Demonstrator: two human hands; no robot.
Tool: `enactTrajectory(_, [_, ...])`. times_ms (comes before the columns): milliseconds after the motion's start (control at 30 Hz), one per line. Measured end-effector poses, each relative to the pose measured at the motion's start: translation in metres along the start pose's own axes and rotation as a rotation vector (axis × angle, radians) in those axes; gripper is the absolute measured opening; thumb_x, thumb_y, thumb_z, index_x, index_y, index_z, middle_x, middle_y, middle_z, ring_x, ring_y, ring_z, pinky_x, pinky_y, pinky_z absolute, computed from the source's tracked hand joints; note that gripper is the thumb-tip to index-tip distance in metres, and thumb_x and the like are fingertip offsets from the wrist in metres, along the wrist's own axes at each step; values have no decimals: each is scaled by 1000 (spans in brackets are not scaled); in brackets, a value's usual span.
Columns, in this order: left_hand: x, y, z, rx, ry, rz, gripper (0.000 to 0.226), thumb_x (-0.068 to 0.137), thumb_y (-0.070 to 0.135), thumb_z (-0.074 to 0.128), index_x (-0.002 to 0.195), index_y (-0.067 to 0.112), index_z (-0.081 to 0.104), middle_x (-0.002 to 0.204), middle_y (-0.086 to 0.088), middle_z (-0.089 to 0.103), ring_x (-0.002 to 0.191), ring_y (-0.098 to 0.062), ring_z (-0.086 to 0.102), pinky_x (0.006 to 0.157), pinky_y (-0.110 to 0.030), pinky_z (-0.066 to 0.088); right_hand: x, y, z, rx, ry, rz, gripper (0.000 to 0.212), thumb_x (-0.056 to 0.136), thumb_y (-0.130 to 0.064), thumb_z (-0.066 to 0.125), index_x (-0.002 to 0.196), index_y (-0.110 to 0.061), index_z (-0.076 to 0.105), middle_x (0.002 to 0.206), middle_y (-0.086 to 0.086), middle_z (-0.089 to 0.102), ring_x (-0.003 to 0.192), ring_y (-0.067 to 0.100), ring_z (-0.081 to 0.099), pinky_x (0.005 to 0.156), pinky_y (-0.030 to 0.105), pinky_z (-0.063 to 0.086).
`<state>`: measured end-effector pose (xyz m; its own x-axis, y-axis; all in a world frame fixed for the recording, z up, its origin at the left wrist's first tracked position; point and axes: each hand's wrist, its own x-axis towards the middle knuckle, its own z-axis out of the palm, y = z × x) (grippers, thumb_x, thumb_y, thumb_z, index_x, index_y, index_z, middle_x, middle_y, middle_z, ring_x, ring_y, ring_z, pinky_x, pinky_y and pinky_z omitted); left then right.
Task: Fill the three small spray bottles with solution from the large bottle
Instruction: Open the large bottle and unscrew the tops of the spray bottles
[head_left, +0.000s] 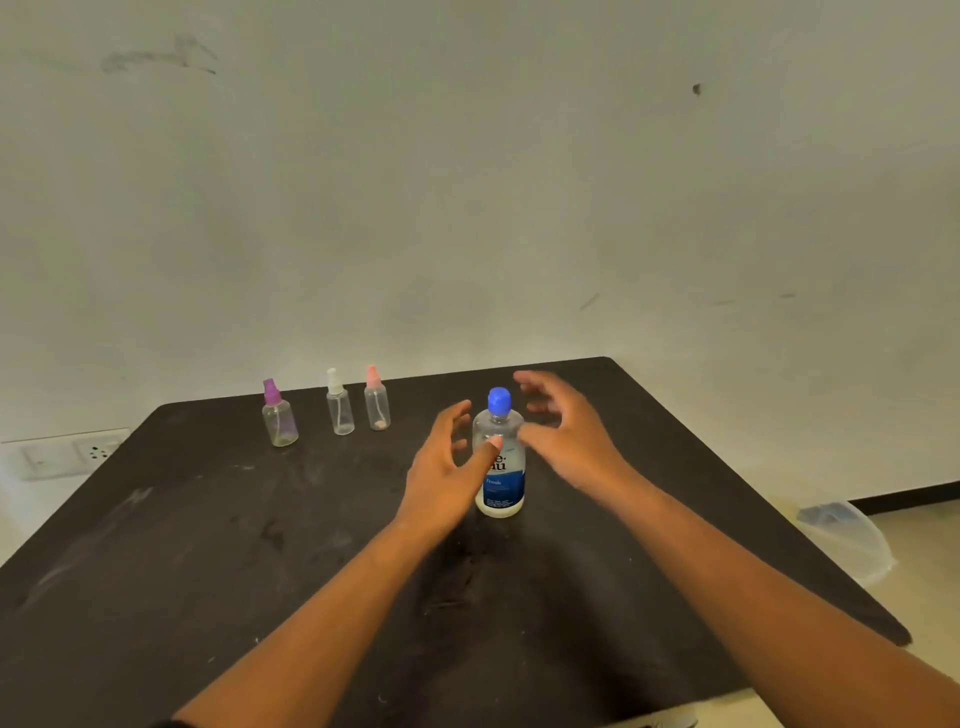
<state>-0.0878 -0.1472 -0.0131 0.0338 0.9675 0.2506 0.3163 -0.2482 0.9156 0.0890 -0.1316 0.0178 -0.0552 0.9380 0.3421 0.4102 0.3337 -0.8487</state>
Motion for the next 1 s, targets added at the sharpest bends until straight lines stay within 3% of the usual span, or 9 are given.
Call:
enactTrajectory(133, [9, 7, 7, -24, 9, 41, 54, 99, 31, 73, 149, 27, 53, 142, 7, 64, 128, -14, 63, 106, -32, 55, 10, -16, -3, -144, 66, -130, 41, 84, -19, 75, 120, -35, 64, 111, -18, 65, 100, 5, 63, 81, 23, 54])
enactTrajectory(267, [14, 8, 13, -8, 24, 61, 42, 98, 26, 73, 139, 24, 62, 121, 7, 73, 116, -10, 69, 99, -27, 58, 17, -22, 3, -266, 74, -204, 22, 85, -26, 77, 102, -32, 66, 94, -16, 69, 88, 3, 66, 77, 25, 58])
enactTrajectory(433, [11, -1, 16, 34, 51, 91, 43, 99, 34, 71, 141, 29, 60, 122, 12, 72, 115, -6, 67, 101, -26, 55, 17, -20, 5, -257, 100, -204, 19, 81, -34, 84, 92, -32, 68, 87, -17, 71, 85, 1, 65, 75, 20, 55])
enactTrajectory(567, [9, -3, 21, 41, 85, 97, 47, 99, 36, 70, 144, 30, 58, 123, 11, 72, 114, -5, 68, 93, -15, 50, 15, -21, 3, -221, 86, -205, 15, 84, -24, 82, 92, -29, 70, 90, -18, 72, 89, 2, 66, 81, 23, 56])
enactTrajectory(733, [5, -7, 24, -28, 108, 102, 49, 100, 33, 70, 147, 28, 57, 127, 9, 72, 118, -9, 68, 104, -27, 54, 12, -19, 2, -138, 21, -157, 24, 85, -12, 72, 97, -32, 70, 99, -21, 72, 100, -1, 67, 79, 12, 44])
enactTrajectory(867, [6, -7, 27, -15, 117, 91, 48, 101, 32, 69, 148, 30, 56, 130, 9, 71, 121, -12, 67, 109, -38, 55, 11, -17, 8, -105, 55, -164, 24, 82, -25, 83, 97, -34, 66, 97, -21, 69, 97, -3, 63, 80, 13, 51])
enactTrajectory(1000, [5, -7, 27, -10, 123, 91, 50, 100, 32, 70, 148, 32, 56, 128, 12, 72, 119, -7, 67, 108, -34, 55, 15, -17, 14, -110, 93, -167, 24, 84, -13, 78, 93, -32, 67, 91, -20, 70, 93, 0, 66, 77, 15, 53])
